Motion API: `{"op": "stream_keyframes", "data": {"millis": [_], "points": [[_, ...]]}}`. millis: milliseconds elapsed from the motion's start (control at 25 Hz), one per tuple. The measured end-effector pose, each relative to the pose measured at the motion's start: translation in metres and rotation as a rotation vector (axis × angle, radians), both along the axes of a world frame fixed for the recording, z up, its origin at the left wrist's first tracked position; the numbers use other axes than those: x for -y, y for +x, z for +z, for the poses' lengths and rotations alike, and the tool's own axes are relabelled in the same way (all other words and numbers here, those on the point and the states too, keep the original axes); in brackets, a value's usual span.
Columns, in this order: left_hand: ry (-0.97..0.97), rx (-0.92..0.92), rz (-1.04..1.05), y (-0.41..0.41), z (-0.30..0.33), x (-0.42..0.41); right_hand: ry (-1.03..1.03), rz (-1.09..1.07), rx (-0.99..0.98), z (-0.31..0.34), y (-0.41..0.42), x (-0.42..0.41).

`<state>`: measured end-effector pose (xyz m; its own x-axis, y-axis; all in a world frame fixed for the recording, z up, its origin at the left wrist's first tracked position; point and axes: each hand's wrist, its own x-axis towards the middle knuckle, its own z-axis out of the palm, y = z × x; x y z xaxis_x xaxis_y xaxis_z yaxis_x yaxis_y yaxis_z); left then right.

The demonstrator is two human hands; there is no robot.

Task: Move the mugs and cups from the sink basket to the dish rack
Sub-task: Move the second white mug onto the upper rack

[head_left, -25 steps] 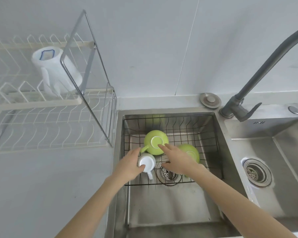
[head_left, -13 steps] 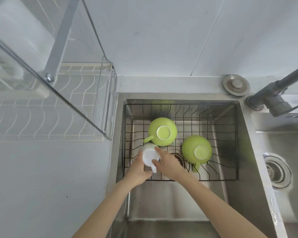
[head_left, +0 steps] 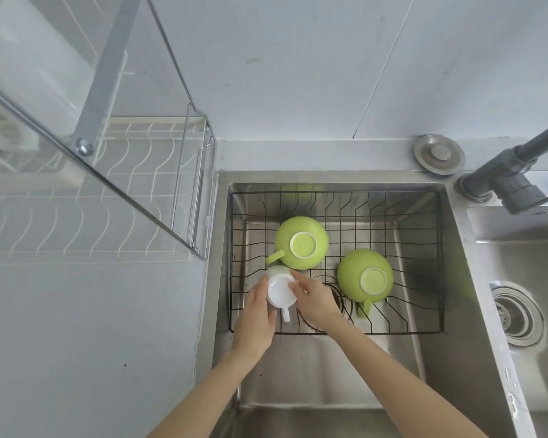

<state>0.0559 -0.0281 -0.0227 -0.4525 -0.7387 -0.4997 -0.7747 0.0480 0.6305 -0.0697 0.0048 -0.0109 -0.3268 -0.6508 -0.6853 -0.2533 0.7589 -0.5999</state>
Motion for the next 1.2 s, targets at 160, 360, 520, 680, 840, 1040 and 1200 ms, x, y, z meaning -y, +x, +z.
{"op": "stream_keyframes", "data": {"millis": [160, 360, 520, 680, 840, 1040, 1200], "points": [[-0.121, -0.077, -0.021, -0.004, 0.010, -0.003, -0.013, -0.149, 0.082, 0.016, -0.007, -0.013], [-0.146, -0.200, -0.113, -0.001, 0.036, -0.003, -0.090, -0.150, 0.066, 0.056, -0.015, -0.030], [-0.176, -0.304, -0.156, 0.009, 0.064, -0.008, -0.145, -0.058, 0.024, 0.095, -0.017, -0.044], [-0.191, -0.427, -0.105, 0.021, 0.102, -0.020, -0.207, 0.135, -0.118, 0.140, -0.007, -0.060], [-0.255, -0.560, -0.111, 0.036, 0.138, -0.026, -0.325, 0.209, -0.169, 0.175, 0.003, -0.076], [-0.313, -0.633, -0.147, 0.057, 0.174, -0.026, -0.449, 0.296, -0.321, 0.216, 0.021, -0.088], [-0.383, -0.673, -0.156, 0.074, 0.201, -0.023, -0.577, 0.303, -0.414, 0.239, 0.040, -0.085]]}}
